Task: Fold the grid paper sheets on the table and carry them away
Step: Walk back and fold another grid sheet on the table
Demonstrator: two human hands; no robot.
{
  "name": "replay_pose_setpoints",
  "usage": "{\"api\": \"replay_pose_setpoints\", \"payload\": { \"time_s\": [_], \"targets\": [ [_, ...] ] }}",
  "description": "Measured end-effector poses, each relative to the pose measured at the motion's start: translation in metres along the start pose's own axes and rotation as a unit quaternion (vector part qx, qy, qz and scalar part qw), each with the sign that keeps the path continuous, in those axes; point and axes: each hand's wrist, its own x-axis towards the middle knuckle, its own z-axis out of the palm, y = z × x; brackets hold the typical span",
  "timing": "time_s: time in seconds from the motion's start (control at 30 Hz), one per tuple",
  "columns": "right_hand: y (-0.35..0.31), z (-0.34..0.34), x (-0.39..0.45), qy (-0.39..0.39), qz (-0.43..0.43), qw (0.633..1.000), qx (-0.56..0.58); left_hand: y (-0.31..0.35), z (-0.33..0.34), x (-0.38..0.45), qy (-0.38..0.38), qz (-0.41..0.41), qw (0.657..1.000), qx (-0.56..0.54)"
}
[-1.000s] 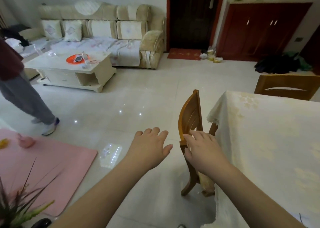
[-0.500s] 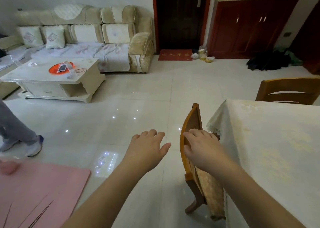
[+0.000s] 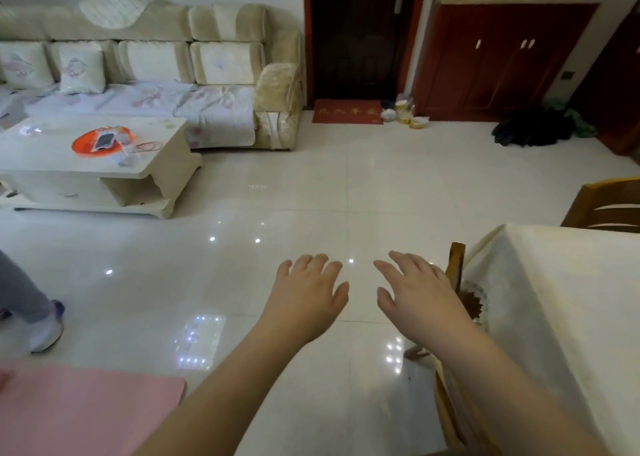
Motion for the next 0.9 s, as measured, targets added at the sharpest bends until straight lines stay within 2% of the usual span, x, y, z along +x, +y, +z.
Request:
{"api": "replay_pose_setpoints", "payload": {
  "time_s": [0.2, 0.5, 0.67, 0.9],
  "targets": [
    [0.004, -0.003, 0.04, 0.007, 0.051, 0.999, -0.011, -0.022, -0.01, 0.06, 0.001, 0.055, 0.998, -0.007],
    [0.069, -0.008, 0.126, 0.017, 0.139, 0.99, -0.029, -0.001, -0.005, 0.197, -0.017, 0.151, 0.988, 0.012],
    [0.101, -0.025, 0.191, 0.029, 0.206, 0.978, -0.005, 0.011, -0.013, 0.277, -0.076, 0.215, 0.971, 0.067],
    [0.143, -0.032, 0.258, 0.015, 0.198, 0.98, 0.016, 0.017, -0.03, 0.376, -0.051, 0.237, 0.966, 0.094]
  ]
}}
